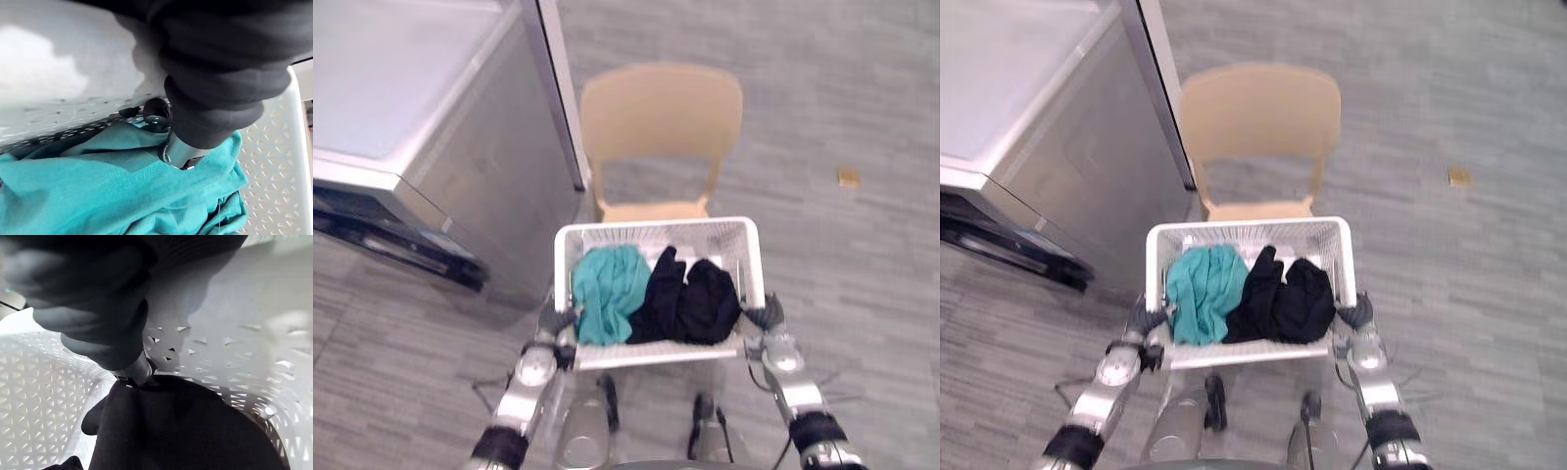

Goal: Pick up the laundry basket with both hands and put the clothes into the washing machine.

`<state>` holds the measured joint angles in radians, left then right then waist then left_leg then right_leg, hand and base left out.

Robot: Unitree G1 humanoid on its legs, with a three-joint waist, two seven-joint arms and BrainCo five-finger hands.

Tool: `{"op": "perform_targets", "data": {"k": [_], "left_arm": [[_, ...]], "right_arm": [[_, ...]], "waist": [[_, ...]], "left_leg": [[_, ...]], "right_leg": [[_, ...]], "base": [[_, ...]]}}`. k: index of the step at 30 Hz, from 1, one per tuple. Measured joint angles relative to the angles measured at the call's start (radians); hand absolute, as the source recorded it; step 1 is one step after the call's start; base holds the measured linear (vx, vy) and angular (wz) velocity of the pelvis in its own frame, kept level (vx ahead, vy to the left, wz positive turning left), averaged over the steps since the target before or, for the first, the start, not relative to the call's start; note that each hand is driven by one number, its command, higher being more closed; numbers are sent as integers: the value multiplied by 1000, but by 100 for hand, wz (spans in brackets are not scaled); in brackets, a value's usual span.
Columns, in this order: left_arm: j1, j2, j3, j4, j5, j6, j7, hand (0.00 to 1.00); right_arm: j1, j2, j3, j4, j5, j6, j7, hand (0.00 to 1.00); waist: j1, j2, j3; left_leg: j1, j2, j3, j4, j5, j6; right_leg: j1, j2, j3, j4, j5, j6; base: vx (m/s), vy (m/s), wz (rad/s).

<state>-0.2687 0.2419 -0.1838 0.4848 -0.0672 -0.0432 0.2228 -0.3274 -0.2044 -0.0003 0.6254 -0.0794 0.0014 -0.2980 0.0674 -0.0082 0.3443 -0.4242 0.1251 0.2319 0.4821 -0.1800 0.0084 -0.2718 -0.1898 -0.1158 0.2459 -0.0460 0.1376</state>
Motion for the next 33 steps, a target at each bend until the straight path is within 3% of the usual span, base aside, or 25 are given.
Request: {"op": "perform_targets", "data": {"k": [2,6,7,11,19,26,28,30,33], "left_arm": [[-124,21,7,76,-1,0,25,100],[-380,41,46,270,-2,0,65,100],[-431,42,72,298,-1,0,67,0],[-583,52,170,393,-1,18,80,0],[-625,83,243,392,-1,39,60,0],[-624,98,262,377,-2,40,59,0],[-605,108,265,300,-12,38,62,0],[-576,117,268,216,-38,27,69,0],[-488,97,281,81,-93,-47,119,0]], "right_arm": [[-111,0,-2,60,12,6,-25,100],[-360,5,-6,240,64,6,-54,100],[-407,12,-23,264,74,6,-61,0],[-527,33,-43,269,136,-25,-71,0],[-574,50,-41,243,228,-64,-70,0],[-510,60,-41,71,283,-100,-70,0],[-454,79,-42,-20,296,-113,-70,0],[-400,87,-42,-90,296,-116,-71,0],[-267,124,-37,-233,283,-147,-68,0]], "waist": [[2,-3,52],[2,-2,86],[3,-2,94],[4,-2,94],[5,-3,94],[4,-9,98],[4,-24,111],[2,-37,122],[-4,-47,134]], "left_leg": [[-41,4,11,6,15,8],[-139,17,23,14,39,23],[-161,24,23,26,40,23],[-257,66,21,70,40,23],[-311,102,14,79,40,9],[-306,107,20,62,59,13],[-286,107,21,50,68,7],[-267,109,25,35,72,0],[-228,109,35,11,77,-7]], "right_leg": [[-50,0,11,10,21,0],[-145,4,13,-9,73,-9],[-160,9,12,-16,82,-9],[-224,41,4,-46,121,-35],[-258,66,-23,-62,129,-34],[-251,68,-26,-92,153,-29],[-240,68,-26,-91,153,-29],[-233,69,-27,-90,152,-30],[-215,70,-26,-83,143,-38]], "base": [[-176,28,-17],[-145,17,-15],[-99,-7,-7],[-63,-33,-15],[-42,-64,-6],[18,-42,-2],[52,-63,-1],[48,-80,-5],[61,-84,-7]]}}
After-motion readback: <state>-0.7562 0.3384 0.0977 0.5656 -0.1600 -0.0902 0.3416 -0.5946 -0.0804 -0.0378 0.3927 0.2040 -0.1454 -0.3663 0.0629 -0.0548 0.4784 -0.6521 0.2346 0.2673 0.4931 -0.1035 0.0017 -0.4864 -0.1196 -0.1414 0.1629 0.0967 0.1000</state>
